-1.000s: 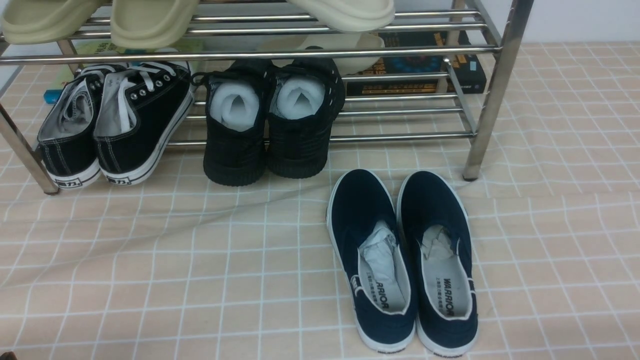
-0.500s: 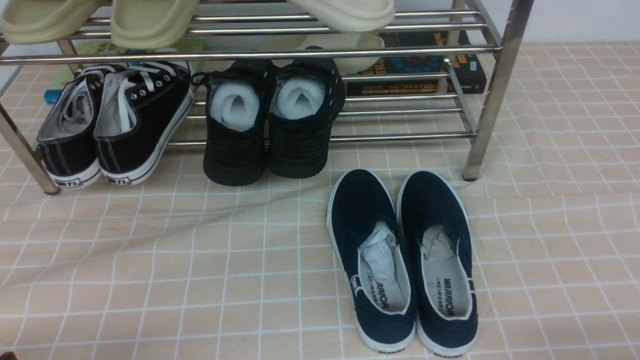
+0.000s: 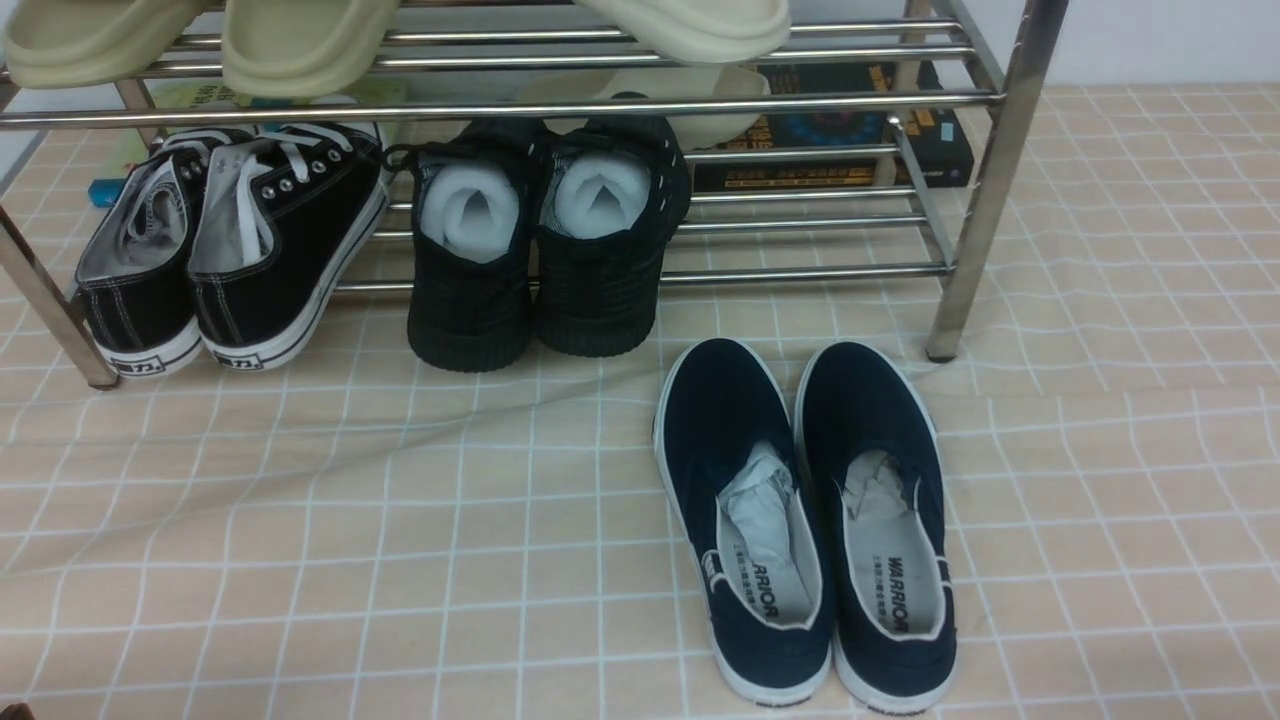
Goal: Take the shoes off the shelf from the light coffee tablecloth by hand.
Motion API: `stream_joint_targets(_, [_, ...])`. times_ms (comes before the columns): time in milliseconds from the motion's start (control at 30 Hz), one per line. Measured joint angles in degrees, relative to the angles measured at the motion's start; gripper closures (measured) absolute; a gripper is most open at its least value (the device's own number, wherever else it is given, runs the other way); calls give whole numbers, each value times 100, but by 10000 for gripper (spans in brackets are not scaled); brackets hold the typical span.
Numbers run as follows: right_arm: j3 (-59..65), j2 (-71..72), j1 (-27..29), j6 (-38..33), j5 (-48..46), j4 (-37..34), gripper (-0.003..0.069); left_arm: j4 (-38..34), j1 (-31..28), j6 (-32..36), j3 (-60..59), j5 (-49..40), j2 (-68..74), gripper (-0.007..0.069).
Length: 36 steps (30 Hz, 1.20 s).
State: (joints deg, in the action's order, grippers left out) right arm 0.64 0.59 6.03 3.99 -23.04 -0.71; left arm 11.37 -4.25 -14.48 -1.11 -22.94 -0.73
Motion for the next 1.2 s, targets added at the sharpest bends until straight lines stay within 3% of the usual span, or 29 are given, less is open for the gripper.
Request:
stream_joint_targets(233, [0,0,-431,0,0,0,596,0,0,0,0,0,0,385])
stream_joint_targets(1200, [0,0,-450,0,0,0,575,0,0,0,0,0,0,385])
